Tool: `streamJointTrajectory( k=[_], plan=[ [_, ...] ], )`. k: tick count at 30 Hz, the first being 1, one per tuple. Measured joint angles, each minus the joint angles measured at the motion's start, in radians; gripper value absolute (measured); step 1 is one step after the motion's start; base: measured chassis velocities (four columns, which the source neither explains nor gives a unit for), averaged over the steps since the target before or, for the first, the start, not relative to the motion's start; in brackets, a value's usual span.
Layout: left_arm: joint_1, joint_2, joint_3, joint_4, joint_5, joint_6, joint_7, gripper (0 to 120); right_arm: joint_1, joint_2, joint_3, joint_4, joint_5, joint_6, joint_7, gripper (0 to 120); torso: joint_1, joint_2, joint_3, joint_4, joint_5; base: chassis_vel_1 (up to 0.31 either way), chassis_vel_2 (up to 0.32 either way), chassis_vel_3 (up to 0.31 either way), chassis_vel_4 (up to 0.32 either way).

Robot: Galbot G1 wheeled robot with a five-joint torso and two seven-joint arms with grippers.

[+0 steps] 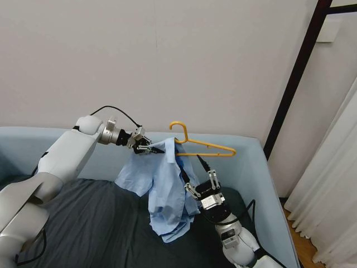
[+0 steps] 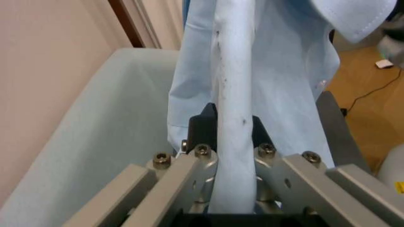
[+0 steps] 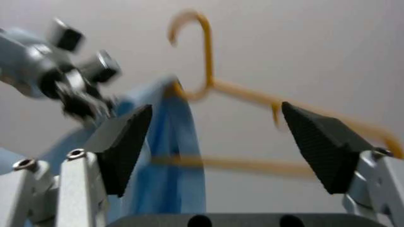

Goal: Pick up the clothes from the sofa and hang them on the clothes hanger.

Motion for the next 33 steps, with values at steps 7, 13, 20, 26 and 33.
streamJointTrajectory(
  k=[7, 13, 20, 26, 33],
  plan=[
    [-0.004, 0.034, -0.005, -0.028, -0.015, 0.006, 0.000, 2, -0.019, 0.045, -0.026, -0.069, 0.698, -0.221, -0.077, 100, 0.000, 0.000, 0.000, 0.0005, -0.0002, 0.000, 0.000, 0.000, 0.000],
    [0.006, 0.055, -0.007, -0.048, -0.019, 0.006, -0.002, 2, -0.008, 0.076, -0.011, -0.107, 1.089, -0.277, -0.326, 100, 0.000, 0.000, 0.000, 0.0003, -0.0003, 0.000, 0.000, 0.000, 0.000],
    [0.013, 0.079, -0.008, -0.063, -0.023, 0.005, -0.004, 2, 0.012, 0.091, 0.000, -0.143, 1.253, -0.304, -0.552, 100, 0.000, 0.000, 0.000, 0.0004, -0.0002, 0.000, 0.000, 0.000, 0.000],
    [0.024, 0.100, -0.008, -0.091, -0.032, 0.003, -0.008, 2, 0.038, 0.114, 0.012, -0.212, 1.306, -0.356, -0.690, 96, 0.000, 0.000, 0.000, 0.0003, -0.0002, 0.000, 0.000, 0.000, 0.000],
    [0.028, 0.110, -0.003, -0.108, -0.041, 0.003, -0.008, 2, 0.062, 0.151, 0.019, -0.263, 1.272, -0.366, -0.700, 72, 0.000, 0.000, 0.000, 0.0004, -0.0001, 0.000, 0.000, 0.000, 0.000]
  ],
)
